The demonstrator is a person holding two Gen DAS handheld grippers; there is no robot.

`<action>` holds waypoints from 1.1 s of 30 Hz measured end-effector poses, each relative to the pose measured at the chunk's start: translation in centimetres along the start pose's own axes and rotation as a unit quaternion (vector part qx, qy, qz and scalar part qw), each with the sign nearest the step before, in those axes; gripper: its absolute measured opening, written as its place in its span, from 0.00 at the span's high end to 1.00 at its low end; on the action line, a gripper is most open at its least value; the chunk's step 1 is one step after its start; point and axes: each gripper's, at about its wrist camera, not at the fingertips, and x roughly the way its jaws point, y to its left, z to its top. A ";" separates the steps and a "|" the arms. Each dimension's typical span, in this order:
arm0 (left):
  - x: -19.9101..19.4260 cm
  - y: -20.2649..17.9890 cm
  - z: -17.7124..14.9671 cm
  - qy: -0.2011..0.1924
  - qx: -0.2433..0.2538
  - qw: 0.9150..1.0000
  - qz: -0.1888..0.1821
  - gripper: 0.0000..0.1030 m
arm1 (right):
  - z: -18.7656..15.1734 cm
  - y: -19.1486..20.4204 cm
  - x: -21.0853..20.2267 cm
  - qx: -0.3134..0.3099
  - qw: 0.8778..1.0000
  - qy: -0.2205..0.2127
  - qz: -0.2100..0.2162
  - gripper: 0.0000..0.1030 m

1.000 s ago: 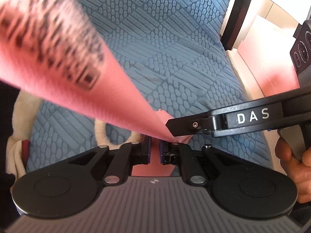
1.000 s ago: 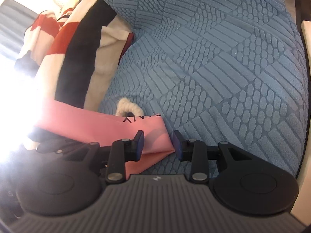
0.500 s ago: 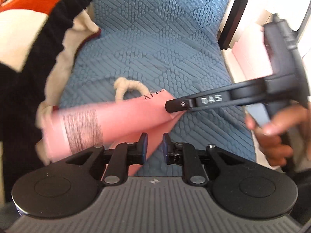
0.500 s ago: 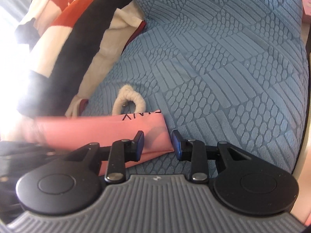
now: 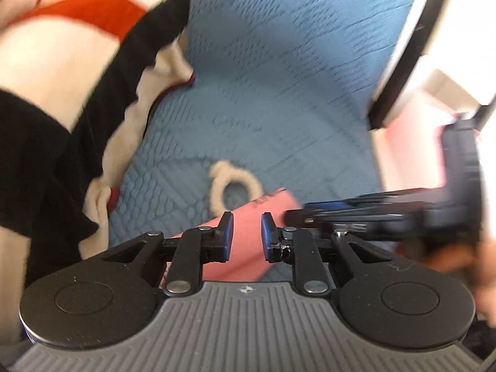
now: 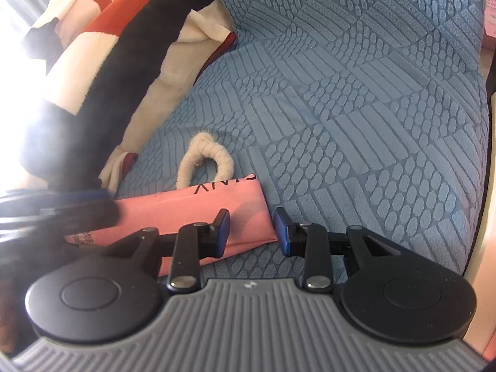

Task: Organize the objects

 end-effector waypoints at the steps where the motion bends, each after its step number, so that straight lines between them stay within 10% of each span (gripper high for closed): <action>1: 0.8 0.3 0.0 0.007 -0.005 1.000 0.002 0.78 | 0.0 0.0 0.0 0.004 1.000 -0.001 0.001 0.67; 12: 4.8 0.8 -1.2 0.048 0.007 0.999 0.019 0.78 | -0.9 -2.3 0.0 0.153 0.986 -0.025 0.056 0.64; 21: 4.8 1.8 -1.2 0.046 -0.021 0.999 0.007 0.78 | -3.2 -4.0 -0.5 0.318 0.934 -0.072 0.145 0.63; 33: 4.6 2.8 -0.9 0.037 -0.054 0.998 -0.018 0.79 | -3.8 -1.7 0.0 0.321 0.939 -0.091 0.081 0.83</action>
